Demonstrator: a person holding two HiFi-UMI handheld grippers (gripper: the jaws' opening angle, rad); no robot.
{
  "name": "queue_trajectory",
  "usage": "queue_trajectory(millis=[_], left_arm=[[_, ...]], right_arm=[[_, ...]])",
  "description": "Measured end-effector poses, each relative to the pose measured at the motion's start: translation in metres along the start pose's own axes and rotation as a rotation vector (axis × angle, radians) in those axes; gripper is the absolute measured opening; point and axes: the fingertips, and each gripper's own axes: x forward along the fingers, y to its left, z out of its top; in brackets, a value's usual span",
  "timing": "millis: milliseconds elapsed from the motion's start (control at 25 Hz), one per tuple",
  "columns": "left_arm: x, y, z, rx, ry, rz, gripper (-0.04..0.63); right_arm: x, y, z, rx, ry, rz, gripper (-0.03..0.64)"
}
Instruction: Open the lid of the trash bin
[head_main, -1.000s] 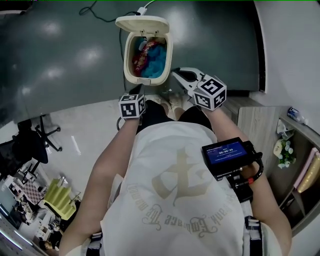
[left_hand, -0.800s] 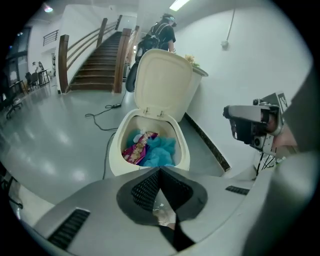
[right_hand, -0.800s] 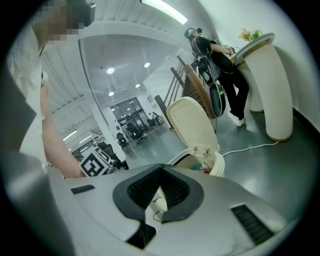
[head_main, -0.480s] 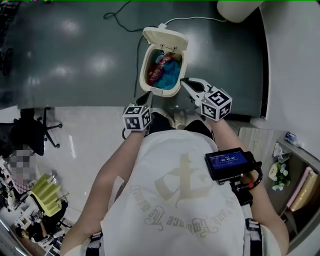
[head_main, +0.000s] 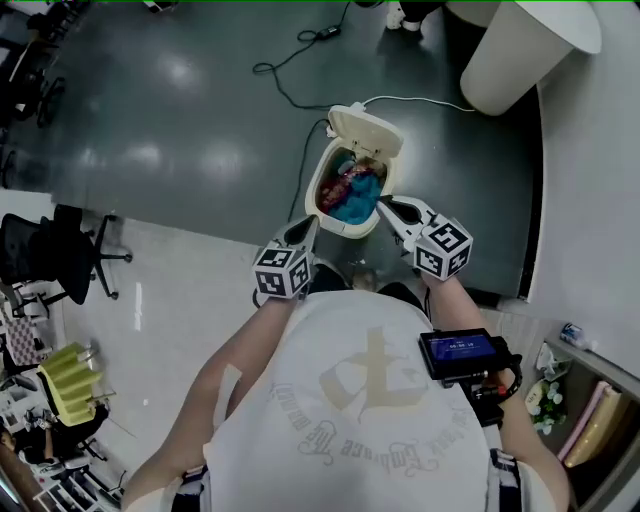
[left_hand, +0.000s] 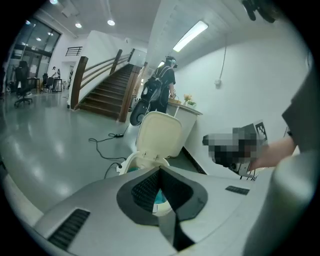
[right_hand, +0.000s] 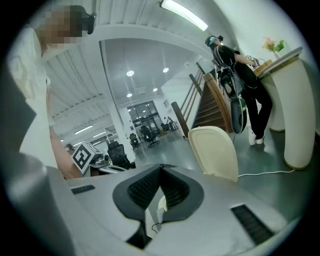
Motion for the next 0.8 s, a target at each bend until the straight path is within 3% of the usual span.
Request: queue_trajectory(millis=[320, 800], left_arm=[[-0.032, -0.002, 0.02, -0.011, -0.09, 0.006, 0.014], [-0.046, -0.006, 0.022, 0.001, -0.124, -0.002, 0.014]], right_arm=[[-0.017, 0.012, 0.008, -0.03, 0.0, 0.026, 0.005], [-0.034, 0.017, 0.005, -0.045, -0.02, 0.025, 0.003]])
